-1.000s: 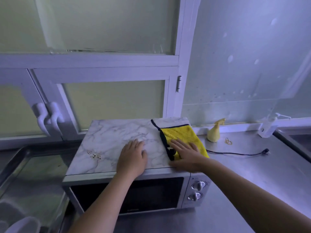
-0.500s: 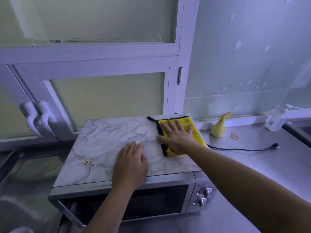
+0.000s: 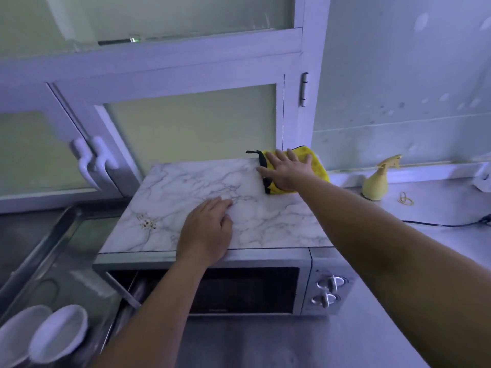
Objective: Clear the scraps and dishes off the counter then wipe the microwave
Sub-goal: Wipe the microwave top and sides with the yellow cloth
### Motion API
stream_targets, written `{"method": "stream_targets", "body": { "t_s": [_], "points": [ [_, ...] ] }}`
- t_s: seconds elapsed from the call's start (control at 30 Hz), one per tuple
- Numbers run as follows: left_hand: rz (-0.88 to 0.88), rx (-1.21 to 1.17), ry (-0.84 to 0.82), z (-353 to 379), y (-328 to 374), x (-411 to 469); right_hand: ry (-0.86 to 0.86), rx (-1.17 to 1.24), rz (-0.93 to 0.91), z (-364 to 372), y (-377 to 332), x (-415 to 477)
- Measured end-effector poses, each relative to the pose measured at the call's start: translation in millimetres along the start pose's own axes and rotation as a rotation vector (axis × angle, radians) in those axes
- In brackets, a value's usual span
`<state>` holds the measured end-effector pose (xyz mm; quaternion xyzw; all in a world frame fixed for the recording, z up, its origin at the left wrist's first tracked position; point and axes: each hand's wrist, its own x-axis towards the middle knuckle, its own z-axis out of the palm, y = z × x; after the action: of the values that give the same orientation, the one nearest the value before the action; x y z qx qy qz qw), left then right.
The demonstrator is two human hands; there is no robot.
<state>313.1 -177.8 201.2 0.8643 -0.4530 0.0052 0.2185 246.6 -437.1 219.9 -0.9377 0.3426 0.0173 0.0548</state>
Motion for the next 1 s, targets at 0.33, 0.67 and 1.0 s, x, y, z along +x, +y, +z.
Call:
{"method": "stream_targets", "body": {
  "t_s": [0.33,0.67,1.0],
  "points": [
    [0.043,0.045,0.006,-8,9,-4,-0.030,0.027,-0.007,15,-1,-122],
    [0.087,0.085,-0.036,-9,5,-5,-0.004,0.023,-0.165,29,0,-223],
    [0.071,0.148,-0.065,-1,1,-2,-0.070,0.100,-0.188,10,38,-176]
  ]
}}
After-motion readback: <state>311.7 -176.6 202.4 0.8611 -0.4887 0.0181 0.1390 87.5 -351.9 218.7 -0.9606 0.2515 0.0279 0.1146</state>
